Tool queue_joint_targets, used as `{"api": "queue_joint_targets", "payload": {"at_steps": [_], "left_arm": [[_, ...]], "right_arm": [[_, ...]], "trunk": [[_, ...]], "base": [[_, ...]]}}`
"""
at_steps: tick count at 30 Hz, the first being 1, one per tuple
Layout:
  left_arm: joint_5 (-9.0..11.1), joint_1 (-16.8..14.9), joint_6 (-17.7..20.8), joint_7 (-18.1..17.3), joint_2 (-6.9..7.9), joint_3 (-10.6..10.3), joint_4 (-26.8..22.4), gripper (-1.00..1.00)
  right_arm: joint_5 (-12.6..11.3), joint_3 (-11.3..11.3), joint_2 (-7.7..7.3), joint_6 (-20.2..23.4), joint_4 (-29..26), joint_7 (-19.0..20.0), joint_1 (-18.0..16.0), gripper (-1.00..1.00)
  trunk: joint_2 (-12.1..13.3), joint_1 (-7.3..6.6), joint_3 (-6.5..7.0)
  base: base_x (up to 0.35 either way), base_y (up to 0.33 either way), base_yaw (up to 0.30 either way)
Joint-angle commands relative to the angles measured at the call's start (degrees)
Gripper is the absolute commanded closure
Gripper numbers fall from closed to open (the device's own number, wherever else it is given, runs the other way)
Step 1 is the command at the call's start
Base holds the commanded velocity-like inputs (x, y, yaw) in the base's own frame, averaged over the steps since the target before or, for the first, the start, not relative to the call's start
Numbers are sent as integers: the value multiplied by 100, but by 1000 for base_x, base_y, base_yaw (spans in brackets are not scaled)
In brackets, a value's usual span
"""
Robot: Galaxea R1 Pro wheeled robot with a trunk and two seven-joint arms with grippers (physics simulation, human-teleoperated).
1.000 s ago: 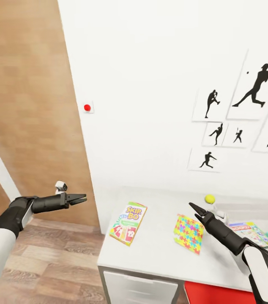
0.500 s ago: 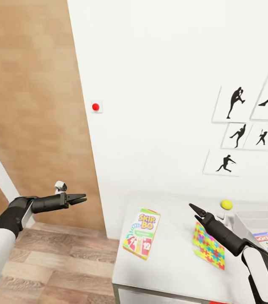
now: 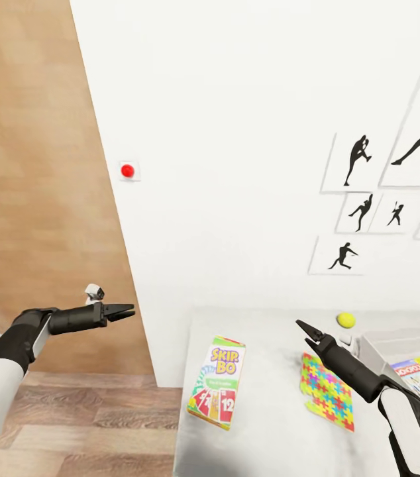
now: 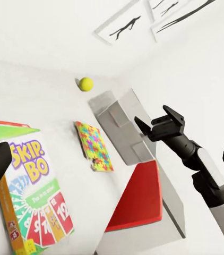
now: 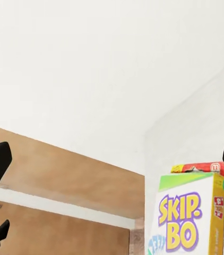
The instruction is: Put all the toys in the child's room - the three board games (two on the bed and one on the table), the two jigsaw puzzles on the table, and the tennis ball on the table - inside the toy box on the table in the child's room.
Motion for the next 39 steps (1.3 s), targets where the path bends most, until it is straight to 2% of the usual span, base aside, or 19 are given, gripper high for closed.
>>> {"api": "queue_joint_targets", "payload": {"at_steps": [1, 20, 39], "left_arm": [[-3, -3, 60, -23, 1, 0, 0, -100], [-3, -3, 65, -23, 3, 0, 0, -100], [-3, -6, 62, -23, 3, 0, 0, -100]], "right_arm": [[-6, -9, 1, 36, 1, 12, -6, -100], [2, -8, 1, 25, 14, 10, -6, -100], [5, 31, 12, 23, 3, 8, -5, -100]], "trunk": [[-13, 4, -13], [-13, 4, -7], [-13, 4, -7]], "base": [[19, 10, -42], [80, 36, -5], [6, 3, 0]]}}
